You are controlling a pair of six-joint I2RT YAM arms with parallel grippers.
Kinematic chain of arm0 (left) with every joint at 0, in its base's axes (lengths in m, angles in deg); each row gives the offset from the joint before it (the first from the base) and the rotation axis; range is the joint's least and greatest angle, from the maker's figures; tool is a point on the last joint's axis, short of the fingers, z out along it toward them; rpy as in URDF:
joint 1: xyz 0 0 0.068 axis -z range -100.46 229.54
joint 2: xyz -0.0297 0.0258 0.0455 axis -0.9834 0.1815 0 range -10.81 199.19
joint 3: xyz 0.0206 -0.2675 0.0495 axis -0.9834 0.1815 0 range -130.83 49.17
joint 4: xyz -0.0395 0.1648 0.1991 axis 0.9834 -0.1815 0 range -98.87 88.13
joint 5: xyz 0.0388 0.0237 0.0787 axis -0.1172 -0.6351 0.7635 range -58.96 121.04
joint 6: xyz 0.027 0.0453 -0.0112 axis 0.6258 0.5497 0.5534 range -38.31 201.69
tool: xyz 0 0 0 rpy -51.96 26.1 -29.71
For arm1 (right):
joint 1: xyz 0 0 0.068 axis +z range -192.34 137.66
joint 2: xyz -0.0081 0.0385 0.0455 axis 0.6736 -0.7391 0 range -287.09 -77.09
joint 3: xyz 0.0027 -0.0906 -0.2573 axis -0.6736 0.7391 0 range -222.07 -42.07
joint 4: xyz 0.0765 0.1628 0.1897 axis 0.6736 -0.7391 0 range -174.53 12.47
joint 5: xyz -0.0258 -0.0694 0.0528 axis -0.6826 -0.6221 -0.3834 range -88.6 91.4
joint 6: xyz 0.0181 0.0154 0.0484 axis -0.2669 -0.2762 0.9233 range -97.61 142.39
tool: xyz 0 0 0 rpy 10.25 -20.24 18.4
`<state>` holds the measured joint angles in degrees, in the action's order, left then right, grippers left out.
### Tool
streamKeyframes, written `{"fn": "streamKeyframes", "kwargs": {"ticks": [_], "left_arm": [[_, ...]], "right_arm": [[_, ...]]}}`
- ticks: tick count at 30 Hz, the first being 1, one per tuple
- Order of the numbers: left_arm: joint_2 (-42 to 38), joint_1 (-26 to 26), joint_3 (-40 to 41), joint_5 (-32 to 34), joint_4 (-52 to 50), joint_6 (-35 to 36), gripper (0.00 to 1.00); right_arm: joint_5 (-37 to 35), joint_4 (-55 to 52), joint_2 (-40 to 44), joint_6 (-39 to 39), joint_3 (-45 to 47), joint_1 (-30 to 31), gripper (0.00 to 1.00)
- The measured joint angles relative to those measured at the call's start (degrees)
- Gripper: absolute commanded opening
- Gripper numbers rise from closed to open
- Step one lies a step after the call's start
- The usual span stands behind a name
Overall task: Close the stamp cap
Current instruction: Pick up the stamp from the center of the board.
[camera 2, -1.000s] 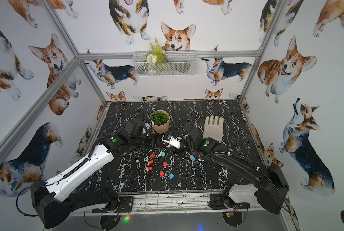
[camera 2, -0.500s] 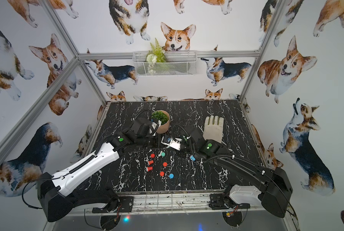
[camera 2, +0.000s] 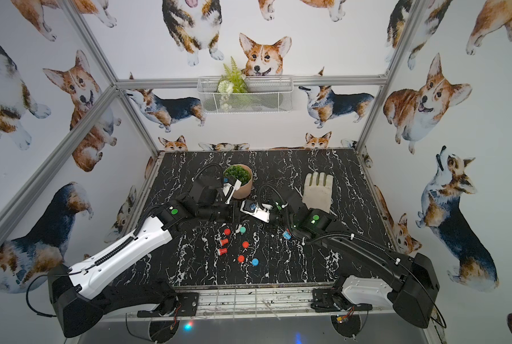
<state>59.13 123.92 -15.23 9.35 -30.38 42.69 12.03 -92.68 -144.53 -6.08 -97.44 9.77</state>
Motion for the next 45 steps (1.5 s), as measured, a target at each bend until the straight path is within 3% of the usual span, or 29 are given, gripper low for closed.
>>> {"fn": "streamKeyframes", "kwargs": {"ticks": [12,18,24,35,45], "left_arm": [[0.15,0.04,-0.87,-0.79,-0.81,1.27,0.22],[-0.44,0.04,-1.33,-1.03,-0.83,1.29,0.17],[-2.67,-0.5,-3.85,-1.55,-0.98,1.46,0.15],[-7.69,-3.1,-8.52,-12.44,5.03,-2.58,0.13],[-9.18,-3.13,-9.84,-23.54,18.05,-10.36,0.11]], "right_arm": [[0.17,-0.11,0.63,-1.6,0.0,0.35,0.12],[-0.07,-0.09,1.86,-1.7,0.04,0.5,0.3],[0.15,4.33,8.09,-1.36,1.03,0.74,0.38],[3.63,14.21,15.06,3.3,-0.66,0.74,0.4],[12.44,23.82,15.93,7.3,-3.21,0.74,0.38]]}}
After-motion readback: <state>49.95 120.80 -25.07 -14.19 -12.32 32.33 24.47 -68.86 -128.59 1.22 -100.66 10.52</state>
